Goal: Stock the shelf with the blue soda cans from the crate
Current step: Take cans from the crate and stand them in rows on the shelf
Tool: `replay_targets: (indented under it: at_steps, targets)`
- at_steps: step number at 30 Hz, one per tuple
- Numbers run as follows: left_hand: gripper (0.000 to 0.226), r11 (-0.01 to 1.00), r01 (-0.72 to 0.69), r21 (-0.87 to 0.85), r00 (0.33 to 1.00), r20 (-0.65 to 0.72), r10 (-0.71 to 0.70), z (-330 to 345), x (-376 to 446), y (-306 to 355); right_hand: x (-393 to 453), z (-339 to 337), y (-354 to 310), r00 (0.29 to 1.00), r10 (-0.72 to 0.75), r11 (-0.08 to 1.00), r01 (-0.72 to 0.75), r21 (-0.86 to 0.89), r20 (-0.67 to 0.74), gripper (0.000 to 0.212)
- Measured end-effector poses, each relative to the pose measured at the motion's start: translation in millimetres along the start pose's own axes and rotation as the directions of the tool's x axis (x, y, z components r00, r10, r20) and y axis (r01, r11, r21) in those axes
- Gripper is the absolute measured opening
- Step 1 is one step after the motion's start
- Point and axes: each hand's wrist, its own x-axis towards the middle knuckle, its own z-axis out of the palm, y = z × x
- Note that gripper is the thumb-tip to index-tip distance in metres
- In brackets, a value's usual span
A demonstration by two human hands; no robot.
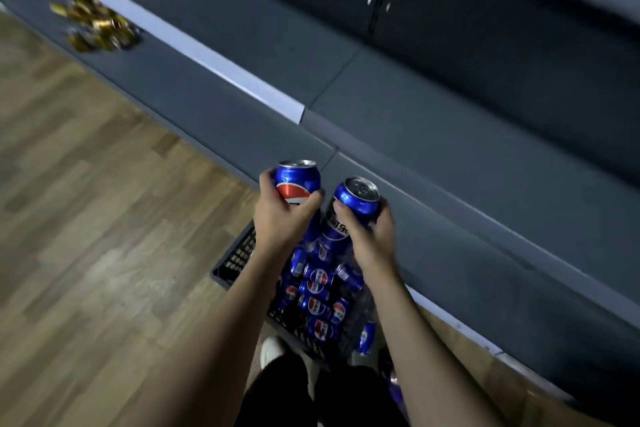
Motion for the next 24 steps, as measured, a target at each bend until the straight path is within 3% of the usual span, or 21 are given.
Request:
replay_targets:
  at_steps: [7,11,15,24]
  targets:
    - [0.063,0.98,-0.173,-0.094,0.983,0.048,0.178,-34.2,-23.6,95.7,-34.1,-5.9,-101.1,0.984,-0.176,0.956,0.173,0.238,-0.01,0.033]
    - [0.059,0.944,-0.295,-0.146,0.949,0.065,0.307,-45.9,-34.2,143.5,-52.6,-16.5,-140.2,0.966,-0.254,0.901,0.257,0.348,-0.055,0.042]
    - [0.057,0.902,-0.388,-0.189,0.906,0.104,0.411,-49.7,-48.2,177.3,-66.9,-27.5,-167.2,0.945,-0.3,0.855,0.328,0.403,-0.131,0.038]
    - [0.063,0.859,-0.455,-0.236,0.861,0.129,0.491,-37.4,-77.5,219.8,-86.8,-56.5,-199.3,0.904,-0.335,0.796,0.423,0.432,-0.267,0.043]
